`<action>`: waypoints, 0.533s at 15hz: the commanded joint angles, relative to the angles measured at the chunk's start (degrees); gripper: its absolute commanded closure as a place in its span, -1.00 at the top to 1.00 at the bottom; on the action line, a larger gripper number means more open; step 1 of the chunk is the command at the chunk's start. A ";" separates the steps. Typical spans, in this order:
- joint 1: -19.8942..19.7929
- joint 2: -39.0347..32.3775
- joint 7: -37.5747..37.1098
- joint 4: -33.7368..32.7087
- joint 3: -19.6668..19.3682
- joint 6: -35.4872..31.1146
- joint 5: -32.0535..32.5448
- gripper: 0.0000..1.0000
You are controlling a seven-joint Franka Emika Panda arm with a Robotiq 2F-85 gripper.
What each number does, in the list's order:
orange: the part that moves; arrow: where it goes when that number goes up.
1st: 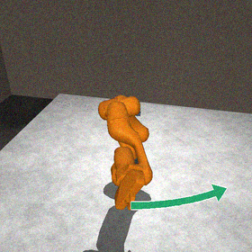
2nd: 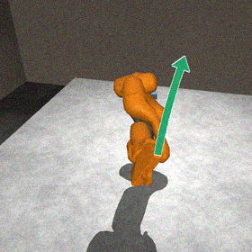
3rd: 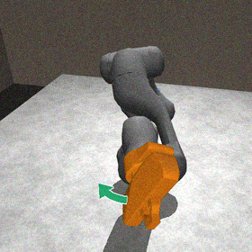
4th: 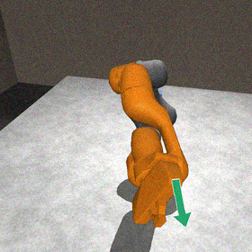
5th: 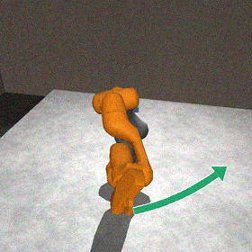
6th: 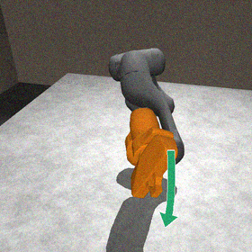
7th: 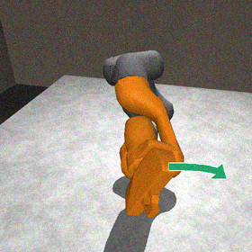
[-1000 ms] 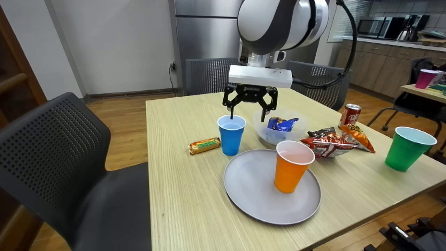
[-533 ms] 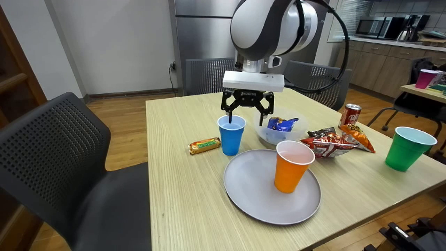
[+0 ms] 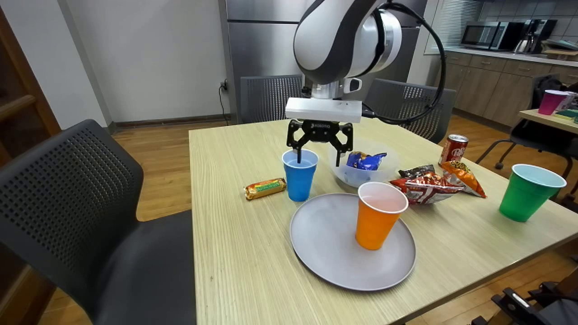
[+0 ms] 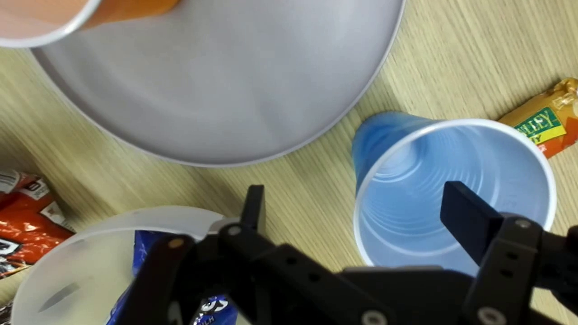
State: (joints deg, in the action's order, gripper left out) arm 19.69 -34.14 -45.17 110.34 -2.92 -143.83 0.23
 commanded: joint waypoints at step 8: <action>0.38 -2.48 -2.42 -4.08 -0.50 3.89 0.92 -0.16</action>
State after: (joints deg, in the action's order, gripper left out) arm 19.68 -36.04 -45.66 108.23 -3.11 -142.50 0.23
